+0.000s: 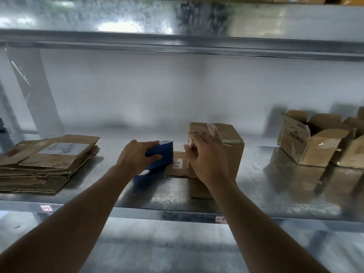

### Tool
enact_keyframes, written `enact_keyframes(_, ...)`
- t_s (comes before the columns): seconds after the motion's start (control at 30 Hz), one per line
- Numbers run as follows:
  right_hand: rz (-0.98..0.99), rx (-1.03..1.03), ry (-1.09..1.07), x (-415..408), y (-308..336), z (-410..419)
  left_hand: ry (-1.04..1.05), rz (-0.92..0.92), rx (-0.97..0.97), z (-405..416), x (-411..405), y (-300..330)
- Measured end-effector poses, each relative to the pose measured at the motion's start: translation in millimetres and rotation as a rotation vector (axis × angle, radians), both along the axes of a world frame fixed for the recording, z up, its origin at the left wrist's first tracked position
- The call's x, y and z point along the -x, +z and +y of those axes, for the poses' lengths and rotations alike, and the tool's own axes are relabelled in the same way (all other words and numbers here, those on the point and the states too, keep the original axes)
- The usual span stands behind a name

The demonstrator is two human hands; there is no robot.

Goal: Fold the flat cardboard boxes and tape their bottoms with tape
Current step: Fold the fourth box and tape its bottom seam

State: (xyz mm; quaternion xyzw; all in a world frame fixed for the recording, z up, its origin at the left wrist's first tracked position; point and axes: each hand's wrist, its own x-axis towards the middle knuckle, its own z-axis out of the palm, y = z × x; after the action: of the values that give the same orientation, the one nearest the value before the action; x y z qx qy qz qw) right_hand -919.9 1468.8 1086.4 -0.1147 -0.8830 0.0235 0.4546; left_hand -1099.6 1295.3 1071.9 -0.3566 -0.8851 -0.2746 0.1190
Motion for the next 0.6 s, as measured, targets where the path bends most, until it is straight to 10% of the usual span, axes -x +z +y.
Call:
enact_keyframes(0.27,0.036,0.071,-0.144,-28.2,-2.3,35.4,0.21,0.239,0.449,9.1,-26.1,7.6)
enact_keyframes(0.6,-0.026,0.456,-0.258,-48.4,6.5,54.0,-0.227,-0.156,-0.093,77.5,-84.2,63.3)
